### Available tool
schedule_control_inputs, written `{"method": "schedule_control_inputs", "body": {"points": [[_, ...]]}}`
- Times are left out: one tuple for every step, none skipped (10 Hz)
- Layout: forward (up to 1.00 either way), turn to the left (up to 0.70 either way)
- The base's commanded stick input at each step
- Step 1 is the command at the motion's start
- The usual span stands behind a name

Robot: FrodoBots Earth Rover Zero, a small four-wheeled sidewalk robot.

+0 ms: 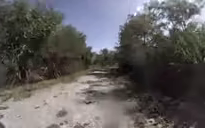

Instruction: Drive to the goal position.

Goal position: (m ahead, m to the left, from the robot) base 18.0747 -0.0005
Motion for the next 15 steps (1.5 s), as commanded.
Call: {"method": "schedule_control_inputs", "body": {"points": [[0.85, 0.00], [0.85, 0.00], [0.85, 0.00], [0.85, 0.00], [0.85, 0.00], [0.85, 0.00], [0.85, 0.00], [0.85, 0.00], [0.85, 0.00], [0.85, 0.00], [0.85, 0.00], [0.85, 0.00], [0.85, 0.00], [0.85, 0.00], [0.70, 0.00]]}}
